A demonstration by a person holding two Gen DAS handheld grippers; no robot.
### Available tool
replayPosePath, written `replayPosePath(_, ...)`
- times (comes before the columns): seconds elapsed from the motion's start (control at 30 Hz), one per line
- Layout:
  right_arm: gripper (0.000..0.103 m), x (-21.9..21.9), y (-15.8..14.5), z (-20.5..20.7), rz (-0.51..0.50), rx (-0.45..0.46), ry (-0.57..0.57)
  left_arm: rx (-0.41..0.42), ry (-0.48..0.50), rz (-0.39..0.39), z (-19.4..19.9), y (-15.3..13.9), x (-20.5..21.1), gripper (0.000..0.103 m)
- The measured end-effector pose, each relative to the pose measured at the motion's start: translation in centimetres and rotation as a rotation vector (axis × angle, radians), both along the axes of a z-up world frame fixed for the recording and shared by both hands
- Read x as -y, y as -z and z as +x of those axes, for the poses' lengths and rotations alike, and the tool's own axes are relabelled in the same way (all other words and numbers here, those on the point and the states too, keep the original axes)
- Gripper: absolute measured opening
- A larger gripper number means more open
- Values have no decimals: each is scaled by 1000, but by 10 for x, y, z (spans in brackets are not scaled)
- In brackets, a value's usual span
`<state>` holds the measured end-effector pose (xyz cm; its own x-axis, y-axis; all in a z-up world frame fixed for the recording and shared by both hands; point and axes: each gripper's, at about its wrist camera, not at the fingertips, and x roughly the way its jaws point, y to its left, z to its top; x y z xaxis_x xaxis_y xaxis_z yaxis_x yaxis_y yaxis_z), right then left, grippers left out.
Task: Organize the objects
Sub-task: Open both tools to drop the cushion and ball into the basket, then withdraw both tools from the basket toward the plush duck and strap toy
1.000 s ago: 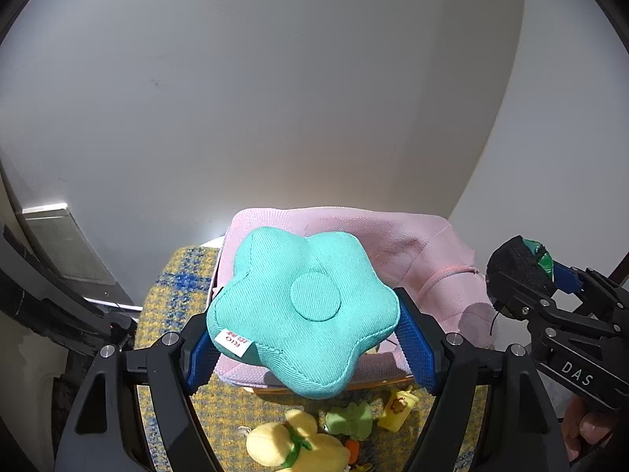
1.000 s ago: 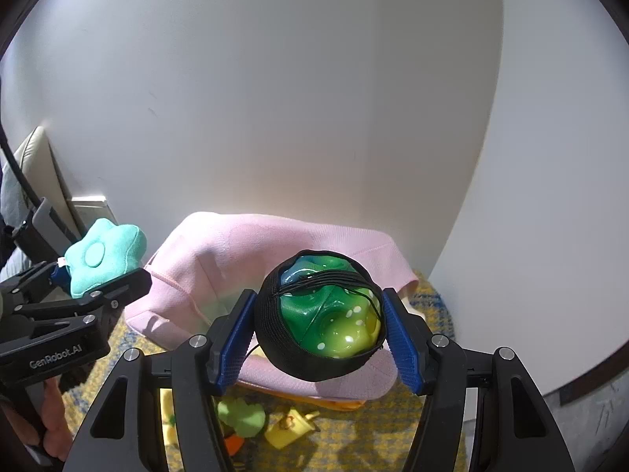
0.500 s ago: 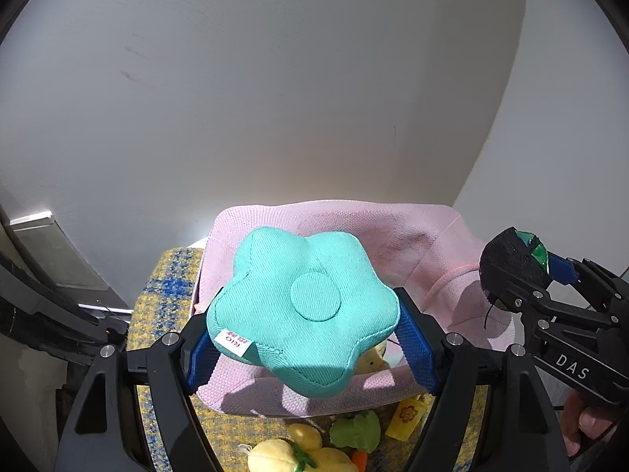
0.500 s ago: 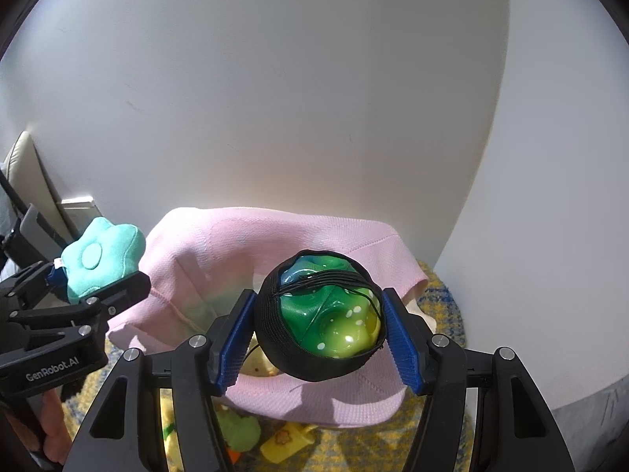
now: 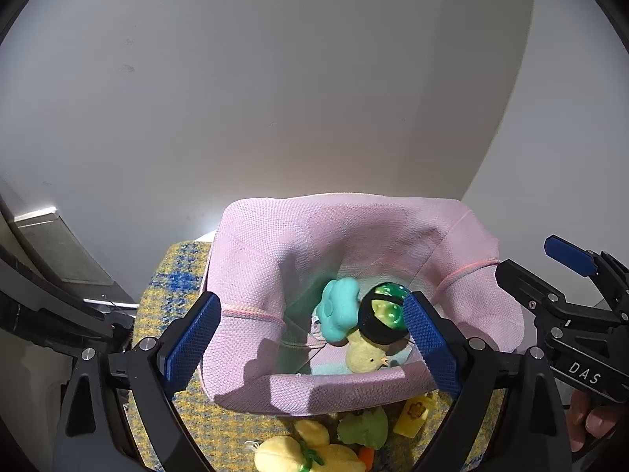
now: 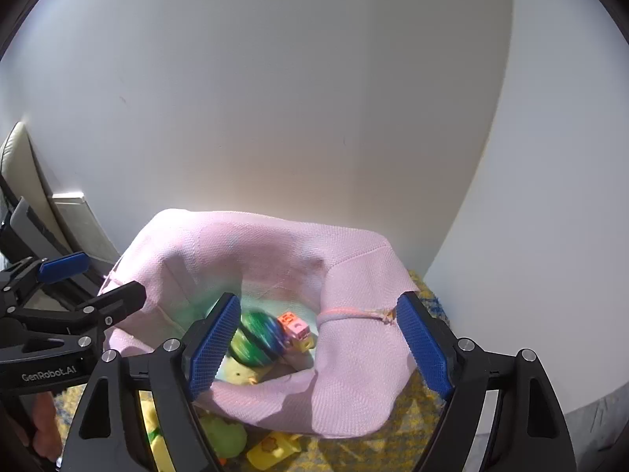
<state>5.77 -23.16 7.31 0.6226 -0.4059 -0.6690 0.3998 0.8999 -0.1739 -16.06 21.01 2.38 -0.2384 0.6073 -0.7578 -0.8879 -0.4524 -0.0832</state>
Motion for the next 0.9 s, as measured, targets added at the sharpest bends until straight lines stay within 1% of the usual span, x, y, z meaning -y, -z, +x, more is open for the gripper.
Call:
replayPosePath(0.2, 82, -8, -4, -4, -1, 13, -2, -17, -6, 10, 3, -12, 10, 97)
replayPosePath(0.37, 82, -19, -13, -9, -1, 34, -8, -39, -14, 35, 6, -28, 27, 98)
replayPosePath(0.67, 82, -34, -35, -32, -4, 69, -6, -66, -13, 70, 21, -49, 53, 99)
replayPosePath(0.8, 82, -40, -43, -43, 0, 70, -4, -83, -16, 80, 31, -53, 64, 100)
replayPosePath(0.9, 82, -45, -38, -48, 4, 74, -4, -99, -24, 87, 37, -55, 73, 103)
